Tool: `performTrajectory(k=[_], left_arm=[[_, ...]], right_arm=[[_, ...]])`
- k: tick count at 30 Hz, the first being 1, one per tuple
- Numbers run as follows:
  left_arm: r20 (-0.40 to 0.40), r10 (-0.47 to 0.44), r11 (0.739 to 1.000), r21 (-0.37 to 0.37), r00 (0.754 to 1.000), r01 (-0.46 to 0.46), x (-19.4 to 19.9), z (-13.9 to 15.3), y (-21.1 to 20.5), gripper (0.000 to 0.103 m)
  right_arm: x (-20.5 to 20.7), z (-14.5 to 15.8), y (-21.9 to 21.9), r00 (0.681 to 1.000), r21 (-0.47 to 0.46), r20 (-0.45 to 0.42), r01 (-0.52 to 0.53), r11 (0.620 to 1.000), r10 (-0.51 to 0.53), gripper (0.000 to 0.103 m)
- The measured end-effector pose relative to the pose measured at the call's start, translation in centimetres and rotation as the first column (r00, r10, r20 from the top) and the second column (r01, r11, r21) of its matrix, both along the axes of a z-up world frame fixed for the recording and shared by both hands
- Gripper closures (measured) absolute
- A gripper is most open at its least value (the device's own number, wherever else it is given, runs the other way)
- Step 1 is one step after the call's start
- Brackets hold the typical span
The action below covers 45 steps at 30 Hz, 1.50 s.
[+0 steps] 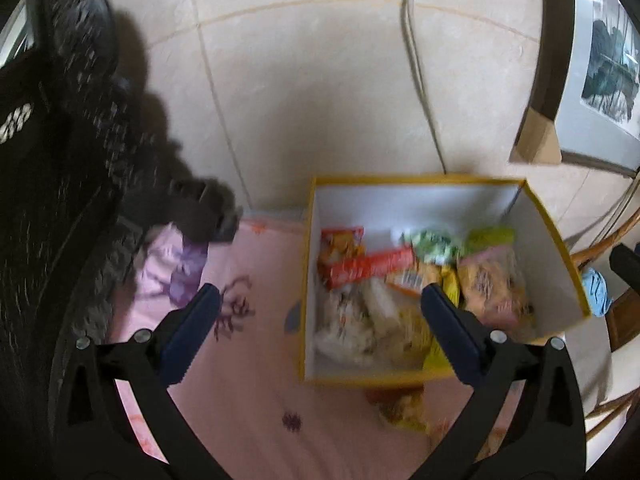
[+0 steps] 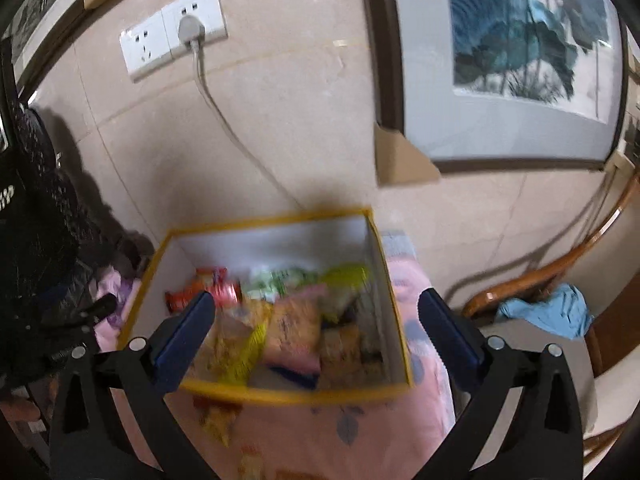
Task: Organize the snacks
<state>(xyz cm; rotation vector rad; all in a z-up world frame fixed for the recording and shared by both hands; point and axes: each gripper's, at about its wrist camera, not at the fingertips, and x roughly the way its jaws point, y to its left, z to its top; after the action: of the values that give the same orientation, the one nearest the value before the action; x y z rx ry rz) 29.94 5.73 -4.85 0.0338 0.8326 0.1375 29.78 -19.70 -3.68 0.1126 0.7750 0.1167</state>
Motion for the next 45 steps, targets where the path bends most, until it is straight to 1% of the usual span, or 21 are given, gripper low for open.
performTrajectory(k=[5,9,11,13,14,16,17,19,20,22,24,26,27,28,30,32,35,36,39,42,45], left_arm=[[-0.071,-0.003,0.999,0.049,0.997,0.006,-5.2,-3.5,0.4,0.002],[-0.202,0.009,0.994,0.105,0.979,0.013,-10.0,-8.3,0.8,0.002],[-0.194,-0.080,0.996,0.018,0.978,0.086,-13.3,-9.5,0.7,0.002],[-0.180,-0.198,0.978,-0.098,0.963,0.183,-16.2,-10.3,0.0,0.002],[-0.172,-0.258,0.961,-0.146,0.951,0.234,-17.5,-10.7,-0.4,0.002],[-0.166,-0.380,0.920,-0.171,0.910,0.353,-20.0,-11.9,-2.2,0.002],[-0.163,-0.435,0.897,-0.160,0.886,0.411,-20.8,-12.5,-3.1,0.002],[-0.179,-0.554,0.832,-0.107,0.813,0.544,-22.2,-13.5,-5.2,0.002],[-0.180,-0.622,0.781,-0.070,0.762,0.621,-22.9,-13.9,-6.0,0.002],[-0.178,-0.704,0.702,-0.027,0.688,0.711,-23.7,-14.5,-6.7,0.002],[-0.220,-0.779,0.604,-0.011,0.587,0.797,-24.2,-15.9,-6.9,0.002],[-0.274,-0.803,0.554,-0.016,0.530,0.832,-24.3,-17.4,-6.7,0.002],[-0.293,-0.790,0.574,-0.041,0.539,0.818,-23.9,-17.8,-6.4,0.002],[-0.317,-0.755,0.626,-0.091,0.573,0.774,-23.3,-17.8,-6.1,0.004],[-0.329,-0.665,0.731,-0.108,0.670,0.673,-23.0,-17.3,-5.6,0.021],[-0.334,-0.617,0.776,-0.108,0.713,0.621,-23.5,-16.9,-5.3,0.047],[-0.363,-0.523,0.850,-0.148,0.771,0.506,-24.5,-16.5,-3.8,0.048],[-0.360,-0.506,0.861,-0.166,0.784,0.480,-24.7,-16.5,-3.2,0.048],[-0.350,-0.465,0.885,-0.172,0.813,0.432,-25.9,-16.4,-2.3,0.048],[-0.344,-0.387,0.915,-0.260,0.855,0.309,-26.0,-15.7,-1.0,0.048],[-0.259,-0.354,0.908,-0.326,0.899,0.264,-27.1,-13.1,-0.2,0.048]], right_arm=[[-4.7,-5.6,-0.6,0.985,-0.078,-0.168,0.018,0.997,-0.031,0.001],[-9.1,-12.8,-1.4,0.923,-0.076,-0.381,0.023,0.997,-0.050,0.001],[-11.3,-15.1,-1.7,0.891,-0.069,-0.448,0.042,0.997,-0.069,0.001],[-14.2,-16.0,-1.7,0.888,-0.028,-0.459,0.013,1.000,-0.024,0.001],[-15.1,-16.0,-1.5,0.893,-0.027,-0.450,-0.024,0.999,0.009,0.001],[-17.6,-15.4,0.3,0.908,-0.112,-0.388,-0.216,0.970,0.158,0.001],[-18.3,-15.3,1.4,0.900,-0.154,-0.364,-0.310,0.938,0.238,0.001],[-20.5,-15.2,3.8,0.814,-0.242,-0.305,-0.568,0.787,0.494,0.001],[-20.9,-15.3,4.3,0.773,-0.270,-0.300,-0.631,0.727,0.560,0.001],[-21.4,-15.8,5.2,0.651,-0.301,-0.322,-0.759,0.578,0.688,0.001],[-21.0,-17.2,5.6,0.519,-0.255,-0.402,-0.855,0.452,0.754,0.001],[-20.1,-18.2,5.7,0.475,-0.233,-0.444,-0.880,0.415,0.759,0.001],[-19.4,-18.6,5.6,0.490,-0.235,-0.468,-0.871,0.431,0.735,0.003],[-18.6,-18.7,5.5,0.500,-0.188,-0.502,-0.859,0.475,0.706,0.007],[-17.6,-18.2,4.9,0.580,-0.128,-0.526,-0.777,0.616,0.622,0.040],[-18.2,-17.8,4.6,0.636,-0.122,-0.523,-0.715,0.688,0.568,0.051],[-20.1,-17.0,3.5,0.708,-0.070,-0.504,-0.605,0.793,0.495,0.055],[-20.7,-16.8,2.9,0.732,-0.037,-0.500,-0.552,0.833,0.463,0.056],[-22.3,-16.6,2.2,0.797,-0.038,-0.472,-0.446,0.894,0.377,0.056],[-23.6,-15.3,0.4,0.861,0.100,-0.424,-0.265,0.959,0.282,0.056],[-24.7,-12.3,0.4,0.905,0.088,-0.363,-0.204,0.975,0.222,0.056]])
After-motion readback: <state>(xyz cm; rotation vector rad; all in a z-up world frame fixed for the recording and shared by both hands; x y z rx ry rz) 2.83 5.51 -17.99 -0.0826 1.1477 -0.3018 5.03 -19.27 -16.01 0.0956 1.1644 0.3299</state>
